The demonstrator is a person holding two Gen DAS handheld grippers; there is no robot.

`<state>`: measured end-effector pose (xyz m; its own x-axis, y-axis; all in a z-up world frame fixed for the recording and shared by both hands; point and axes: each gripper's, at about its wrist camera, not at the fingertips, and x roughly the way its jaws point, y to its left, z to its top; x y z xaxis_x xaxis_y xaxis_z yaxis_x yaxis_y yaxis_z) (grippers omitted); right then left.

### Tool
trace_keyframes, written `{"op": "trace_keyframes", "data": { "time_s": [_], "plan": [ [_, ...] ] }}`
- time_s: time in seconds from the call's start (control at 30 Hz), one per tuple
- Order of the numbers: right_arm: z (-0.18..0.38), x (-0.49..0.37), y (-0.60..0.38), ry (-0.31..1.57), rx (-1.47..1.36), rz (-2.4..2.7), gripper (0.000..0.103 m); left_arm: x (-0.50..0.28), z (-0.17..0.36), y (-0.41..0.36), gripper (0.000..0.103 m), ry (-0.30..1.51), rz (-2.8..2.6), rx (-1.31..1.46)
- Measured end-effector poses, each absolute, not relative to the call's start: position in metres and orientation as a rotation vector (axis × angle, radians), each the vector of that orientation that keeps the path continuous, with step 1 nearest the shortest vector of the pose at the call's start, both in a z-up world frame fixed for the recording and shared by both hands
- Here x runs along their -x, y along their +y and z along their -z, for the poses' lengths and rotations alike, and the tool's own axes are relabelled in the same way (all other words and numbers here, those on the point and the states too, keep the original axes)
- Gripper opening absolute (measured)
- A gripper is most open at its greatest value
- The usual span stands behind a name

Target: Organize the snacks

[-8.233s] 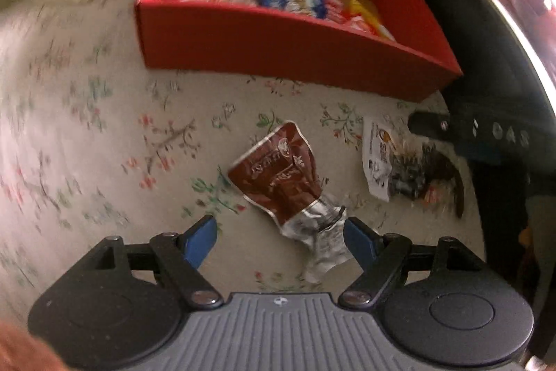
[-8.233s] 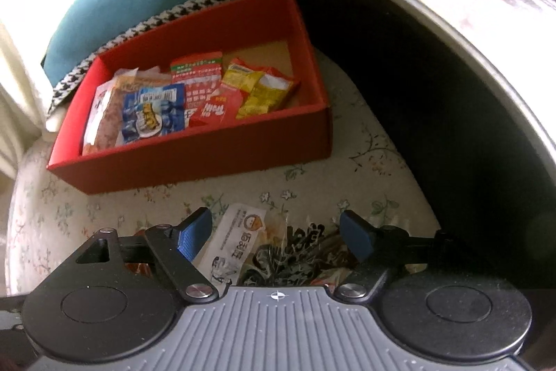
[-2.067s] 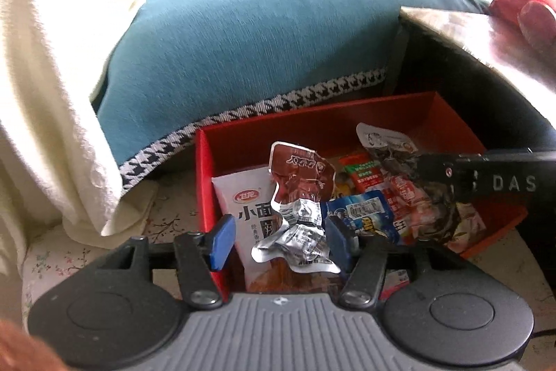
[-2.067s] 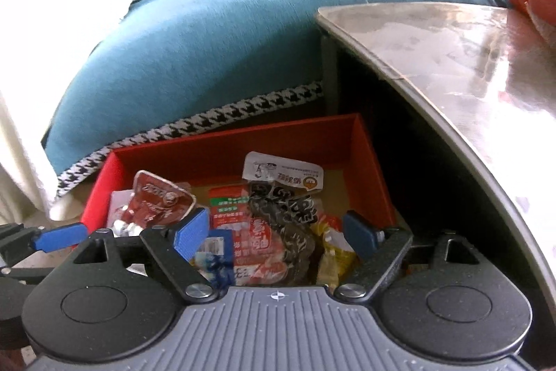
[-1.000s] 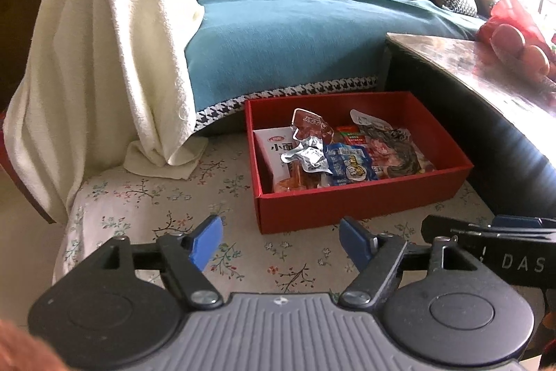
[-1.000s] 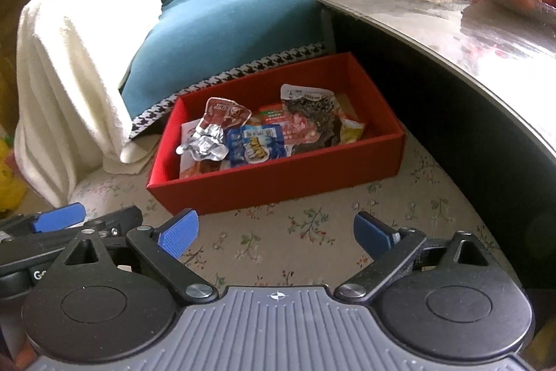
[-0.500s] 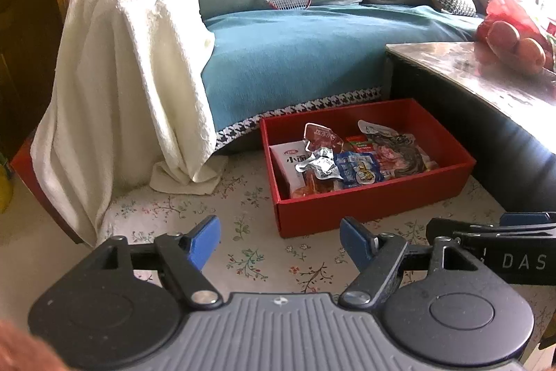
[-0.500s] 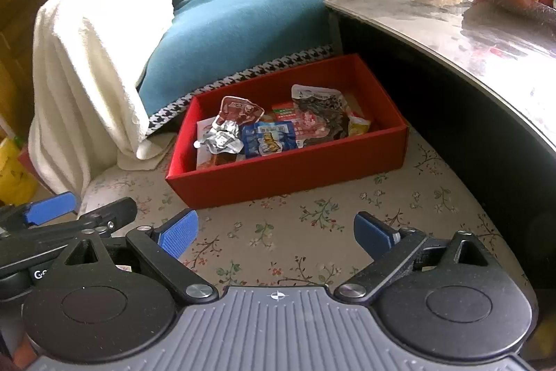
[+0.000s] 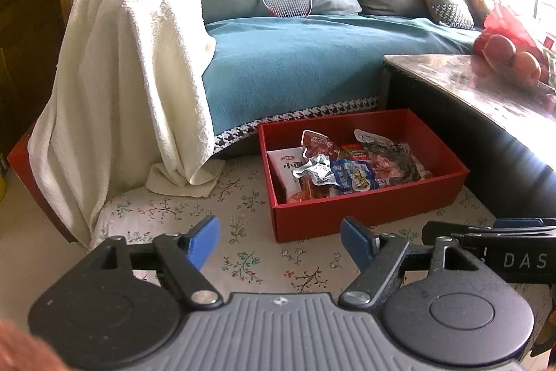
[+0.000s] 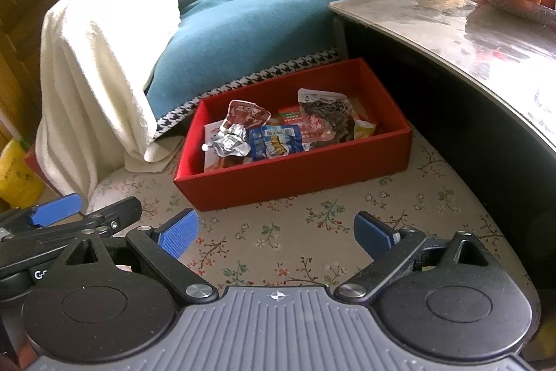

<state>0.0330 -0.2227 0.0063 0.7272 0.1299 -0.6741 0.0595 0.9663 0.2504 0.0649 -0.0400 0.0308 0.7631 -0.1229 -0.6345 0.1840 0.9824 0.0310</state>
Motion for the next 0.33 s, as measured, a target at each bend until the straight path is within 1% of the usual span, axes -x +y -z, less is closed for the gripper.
{"op": "trace_keyframes", "data": {
  "time_s": [0.1,0.17,0.33],
  "plan": [
    [-0.0065,-0.0332,-0.2226,0.755,-0.267,-0.042,0.099,-0.0625,-0.0313,-0.0400,0.071,0.662,0.157,-0.090],
    [-0.0075,-0.0325,-0.2225,0.750,-0.272,-0.042,0.099,-0.0606,-0.0320,-0.0403,0.076,0.644,0.144,-0.090],
    [-0.0100,-0.0313,-0.2230,0.741,-0.279,-0.047,0.099,-0.0622,-0.0331,-0.0373,0.077,0.642,0.150,-0.071]
  ]
}}
